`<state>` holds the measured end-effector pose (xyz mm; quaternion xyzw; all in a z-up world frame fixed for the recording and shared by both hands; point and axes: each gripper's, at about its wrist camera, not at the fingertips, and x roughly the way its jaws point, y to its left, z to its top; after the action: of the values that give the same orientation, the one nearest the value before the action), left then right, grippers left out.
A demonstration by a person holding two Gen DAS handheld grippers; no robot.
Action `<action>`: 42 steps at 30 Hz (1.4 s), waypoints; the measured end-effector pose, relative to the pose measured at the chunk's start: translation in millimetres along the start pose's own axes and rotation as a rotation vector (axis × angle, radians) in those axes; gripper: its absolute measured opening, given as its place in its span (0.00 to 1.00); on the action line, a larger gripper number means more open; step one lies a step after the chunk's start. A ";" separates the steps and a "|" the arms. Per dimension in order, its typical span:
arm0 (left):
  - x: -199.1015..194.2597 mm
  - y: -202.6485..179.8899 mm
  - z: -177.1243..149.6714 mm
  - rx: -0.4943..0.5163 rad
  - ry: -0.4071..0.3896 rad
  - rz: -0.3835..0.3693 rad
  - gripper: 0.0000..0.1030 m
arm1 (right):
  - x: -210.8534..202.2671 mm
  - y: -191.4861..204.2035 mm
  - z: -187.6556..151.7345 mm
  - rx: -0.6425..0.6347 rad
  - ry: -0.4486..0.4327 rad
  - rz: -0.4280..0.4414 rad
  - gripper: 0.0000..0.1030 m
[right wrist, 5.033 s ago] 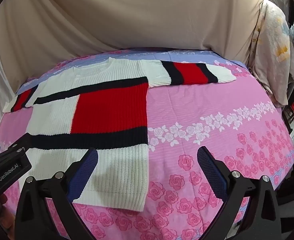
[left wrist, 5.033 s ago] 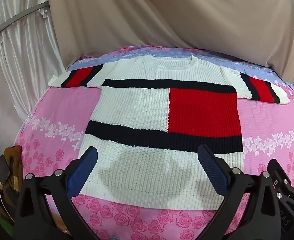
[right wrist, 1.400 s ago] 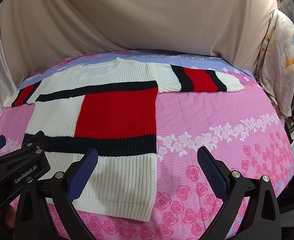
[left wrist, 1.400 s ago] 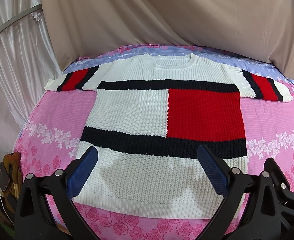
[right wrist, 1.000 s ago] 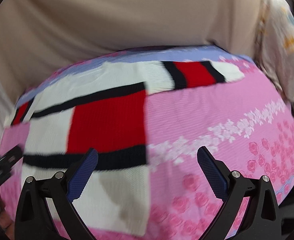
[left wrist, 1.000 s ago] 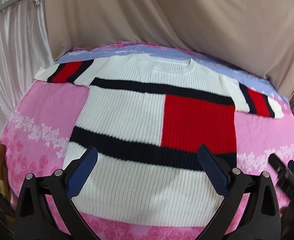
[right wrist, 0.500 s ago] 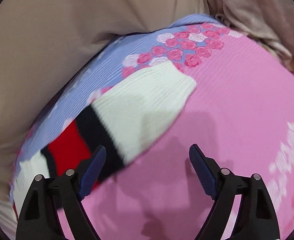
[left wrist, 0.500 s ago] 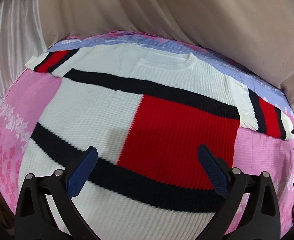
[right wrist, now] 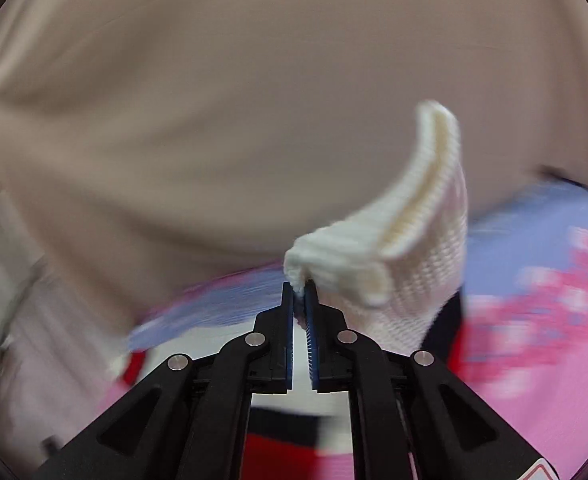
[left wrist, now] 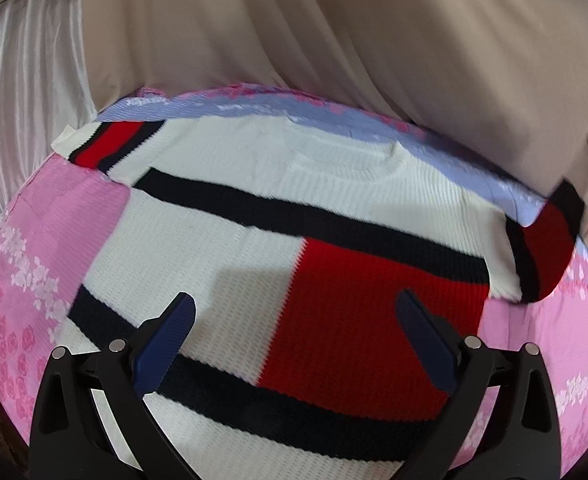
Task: Fold small clothes
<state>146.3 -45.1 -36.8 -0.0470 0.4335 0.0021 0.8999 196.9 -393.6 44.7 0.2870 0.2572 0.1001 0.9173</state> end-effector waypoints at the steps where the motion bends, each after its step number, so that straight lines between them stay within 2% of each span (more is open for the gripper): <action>1: -0.9 7.5 4.7 -0.011 -0.010 0.002 0.95 | 14.7 33.5 -5.4 -0.037 0.028 0.071 0.15; 2: -1.2 14.2 8.7 -0.021 -0.017 0.006 0.95 | 34.6 73.1 -15.1 -0.080 0.069 0.167 0.20; 3: -0.6 23.8 14.6 -0.037 -0.027 0.001 0.95 | 47.0 96.4 -23.1 -0.110 0.091 0.215 0.33; 4: 1.2 30.7 19.0 -0.047 -0.030 -0.009 0.95 | 56.6 117.4 -33.5 -0.146 0.092 0.225 0.43; 5: 4.6 38.0 23.6 -0.059 -0.029 -0.018 0.95 | 60.7 126.3 -41.8 -0.170 0.077 0.194 0.46; 7: 18.2 54.1 32.8 -0.102 -0.010 -0.054 0.95 | 59.5 116.7 -59.9 -0.151 0.066 0.122 0.60; 10: 52.4 73.1 44.2 -0.191 0.041 -0.132 0.95 | 49.1 53.1 -95.6 0.004 0.130 -0.014 0.63; 12: 82.7 76.0 51.1 -0.232 0.079 -0.145 0.95 | 45.2 12.0 -121.7 0.105 0.200 -0.099 0.63; 14: 115.0 70.7 56.4 -0.270 0.128 -0.158 0.95 | 43.4 -13.9 -141.5 0.208 0.261 -0.110 0.63; 17: 151.9 54.2 61.4 -0.307 0.178 -0.208 0.95 | 48.1 -32.0 -152.3 0.285 0.266 -0.092 0.63; 19: 168.4 47.1 64.0 -0.347 0.214 -0.231 0.95 | 55.3 -41.0 -146.9 0.301 0.258 -0.091 0.63; 21: 176.9 39.1 71.0 -0.377 0.200 -0.207 0.91 | 58.8 -47.9 -152.6 0.299 0.258 -0.115 0.63; 22: 178.3 33.5 76.0 -0.367 0.190 -0.216 0.69 | 62.1 -48.7 -150.9 0.292 0.260 -0.133 0.63; 23: 179.2 29.4 79.3 -0.357 0.192 -0.247 0.33 | 60.9 -50.2 -154.4 0.285 0.260 -0.143 0.63; 25: 177.8 24.2 91.8 -0.347 0.195 -0.312 0.06 | 62.7 -46.8 -155.3 0.258 0.263 -0.156 0.63; 28: 150.0 40.6 118.5 -0.338 0.075 -0.333 0.05 | 62.7 -40.8 -157.3 0.236 0.274 -0.153 0.63; 30: 137.6 60.5 131.1 -0.342 0.021 -0.306 0.05 | 63.7 -40.5 -163.9 0.258 0.274 -0.123 0.63; 31: 135.4 73.6 135.4 -0.336 0.001 -0.269 0.05 | 66.4 -40.3 -165.7 0.275 0.274 -0.096 0.63; 33: 145.8 91.3 134.9 -0.307 0.021 -0.191 0.05 | 73.3 -41.9 -168.3 0.320 0.276 -0.040 0.63; 36: 171.1 104.5 121.2 -0.323 0.095 -0.158 0.05 | 96.3 -39.2 -167.1 0.376 0.299 0.034 0.63; 39: 181.1 104.7 109.6 -0.304 0.106 -0.126 0.05 | 121.1 -36.2 -166.7 0.394 0.321 0.069 0.63; 41: 183.7 105.9 105.8 -0.303 0.113 -0.117 0.05 | 130.7 -40.4 -165.7 0.416 0.313 0.064 0.53; 42: 186.2 106.4 105.3 -0.301 0.119 -0.110 0.05 | 129.6 -42.1 -165.0 0.420 0.309 0.046 0.38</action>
<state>339.9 63.0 -125.7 -0.2052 0.4776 0.0148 0.8541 220.8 -306.6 -149.3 0.4583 0.4029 0.1081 0.7848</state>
